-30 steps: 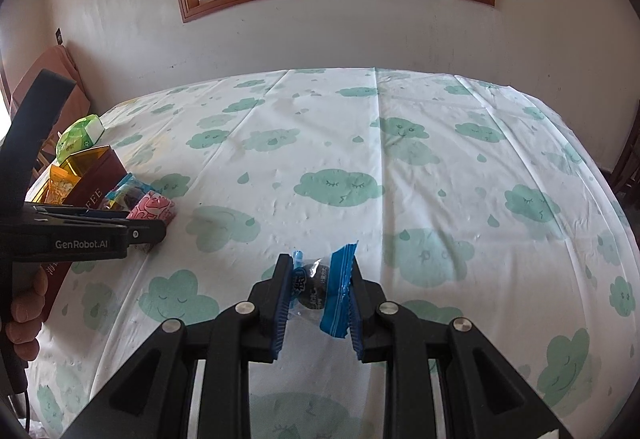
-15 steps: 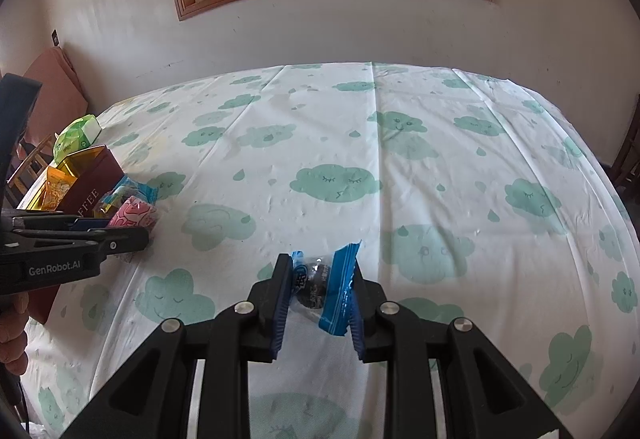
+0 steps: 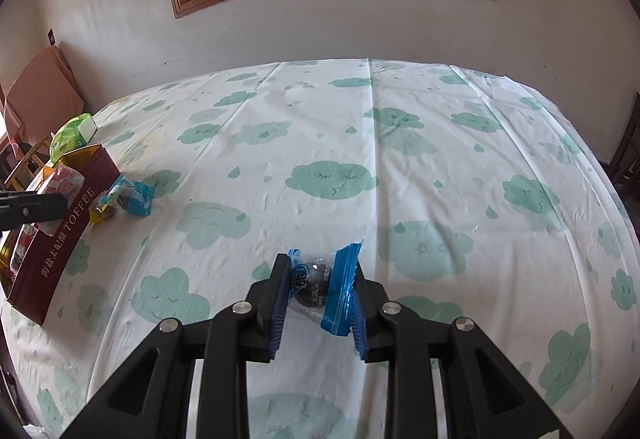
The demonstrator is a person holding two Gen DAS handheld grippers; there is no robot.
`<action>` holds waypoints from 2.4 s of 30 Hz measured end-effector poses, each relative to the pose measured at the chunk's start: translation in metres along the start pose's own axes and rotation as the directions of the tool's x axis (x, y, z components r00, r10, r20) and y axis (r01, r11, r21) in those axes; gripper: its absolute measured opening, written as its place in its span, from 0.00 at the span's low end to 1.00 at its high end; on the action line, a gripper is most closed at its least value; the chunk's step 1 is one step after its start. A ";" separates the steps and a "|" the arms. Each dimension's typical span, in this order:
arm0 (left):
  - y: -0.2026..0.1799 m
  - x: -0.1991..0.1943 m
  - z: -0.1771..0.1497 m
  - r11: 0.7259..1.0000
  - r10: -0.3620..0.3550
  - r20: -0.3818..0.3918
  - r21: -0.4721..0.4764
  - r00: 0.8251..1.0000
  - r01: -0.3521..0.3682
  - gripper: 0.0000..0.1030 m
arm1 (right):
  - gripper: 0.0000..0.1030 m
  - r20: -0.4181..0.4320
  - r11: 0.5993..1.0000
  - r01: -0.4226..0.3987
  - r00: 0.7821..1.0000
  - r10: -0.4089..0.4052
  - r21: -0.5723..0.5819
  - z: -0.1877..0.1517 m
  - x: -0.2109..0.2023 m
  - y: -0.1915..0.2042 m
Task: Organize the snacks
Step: 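Carry the pink block over the tin with the left gripper, then lower the pink block into the tin and open the left gripper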
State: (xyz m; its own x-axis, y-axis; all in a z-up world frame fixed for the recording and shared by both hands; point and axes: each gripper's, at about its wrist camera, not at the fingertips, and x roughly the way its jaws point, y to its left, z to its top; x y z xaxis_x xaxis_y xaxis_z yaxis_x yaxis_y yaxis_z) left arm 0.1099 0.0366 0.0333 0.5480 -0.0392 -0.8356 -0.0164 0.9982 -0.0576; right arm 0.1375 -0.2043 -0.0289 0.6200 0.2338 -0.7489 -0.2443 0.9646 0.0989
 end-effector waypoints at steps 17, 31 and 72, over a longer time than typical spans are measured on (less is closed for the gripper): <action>0.132 0.011 -0.004 0.960 0.202 -0.037 -0.189 0.979 -0.205 0.25 | 0.27 0.001 1.000 0.017 1.000 -0.017 -0.013 0.000 -0.001 0.003; 0.149 0.037 -0.013 0.964 0.196 -0.081 -0.168 0.977 -0.207 0.25 | 0.27 -0.003 1.000 0.023 1.000 -0.023 -0.014 0.000 0.000 0.002; 0.115 -0.024 -0.026 0.959 0.274 0.067 -0.091 0.959 -0.267 0.75 | 0.29 -0.008 0.999 0.041 0.999 -0.041 -0.031 0.001 0.002 0.003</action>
State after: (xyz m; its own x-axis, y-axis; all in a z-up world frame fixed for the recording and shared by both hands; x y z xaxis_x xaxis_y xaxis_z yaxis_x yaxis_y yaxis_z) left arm 0.0737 0.1517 0.0323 0.5774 0.2388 -0.7807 -0.2387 0.9639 0.1183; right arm 0.1382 -0.2011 -0.0295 0.6238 0.1931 -0.7573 -0.2417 0.9692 0.0480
